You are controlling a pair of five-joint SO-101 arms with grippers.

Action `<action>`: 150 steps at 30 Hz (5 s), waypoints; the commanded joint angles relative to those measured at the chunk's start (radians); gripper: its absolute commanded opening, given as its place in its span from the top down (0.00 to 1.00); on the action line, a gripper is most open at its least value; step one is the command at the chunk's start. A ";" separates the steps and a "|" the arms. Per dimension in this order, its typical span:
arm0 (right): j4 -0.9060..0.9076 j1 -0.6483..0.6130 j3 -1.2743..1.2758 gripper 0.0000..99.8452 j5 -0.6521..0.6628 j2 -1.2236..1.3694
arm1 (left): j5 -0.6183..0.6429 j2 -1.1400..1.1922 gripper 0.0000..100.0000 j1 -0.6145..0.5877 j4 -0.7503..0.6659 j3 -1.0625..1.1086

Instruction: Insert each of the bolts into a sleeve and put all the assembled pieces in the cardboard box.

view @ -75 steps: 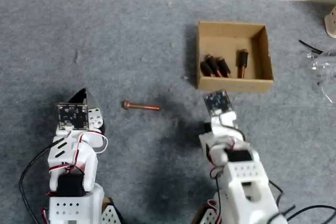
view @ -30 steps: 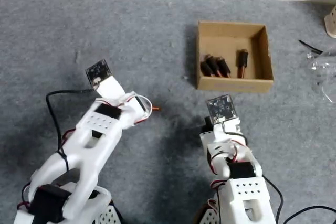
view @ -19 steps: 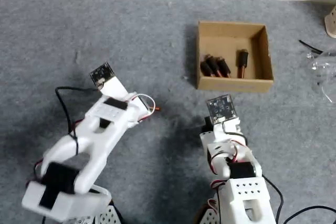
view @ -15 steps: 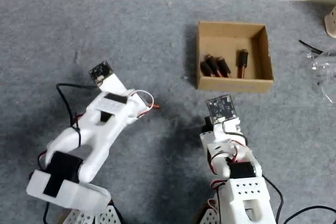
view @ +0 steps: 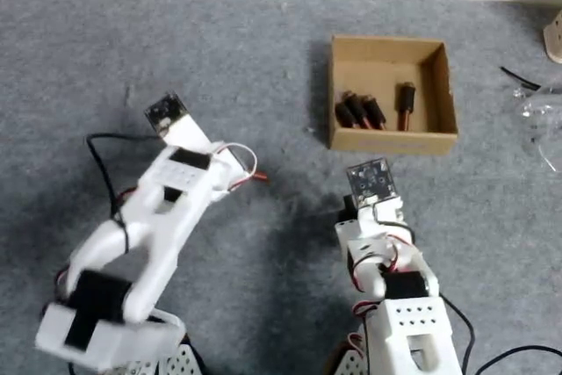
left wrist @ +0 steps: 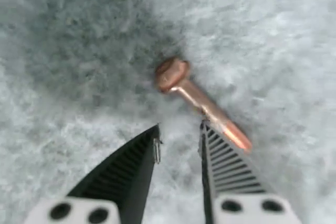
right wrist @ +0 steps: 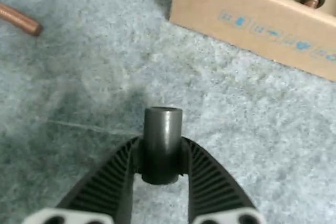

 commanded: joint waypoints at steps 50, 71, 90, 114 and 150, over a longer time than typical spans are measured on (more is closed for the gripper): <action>-0.002 0.013 -0.002 1.00 0.043 -0.022 | 0.006 0.395 1.00 -0.079 0.281 -0.384; -0.002 0.013 -0.002 1.00 0.044 -0.022 | -0.347 -0.278 1.00 -0.024 -0.035 0.131; -0.002 0.013 -0.002 1.00 0.044 -0.024 | -0.448 -0.970 1.00 0.010 -0.210 0.575; 0.044 0.013 0.122 1.00 0.044 -0.334 | -0.612 -1.704 0.99 0.008 -0.269 0.960; -0.131 -0.378 0.226 1.00 0.038 -0.639 | -0.609 -1.707 0.99 0.002 -0.315 0.960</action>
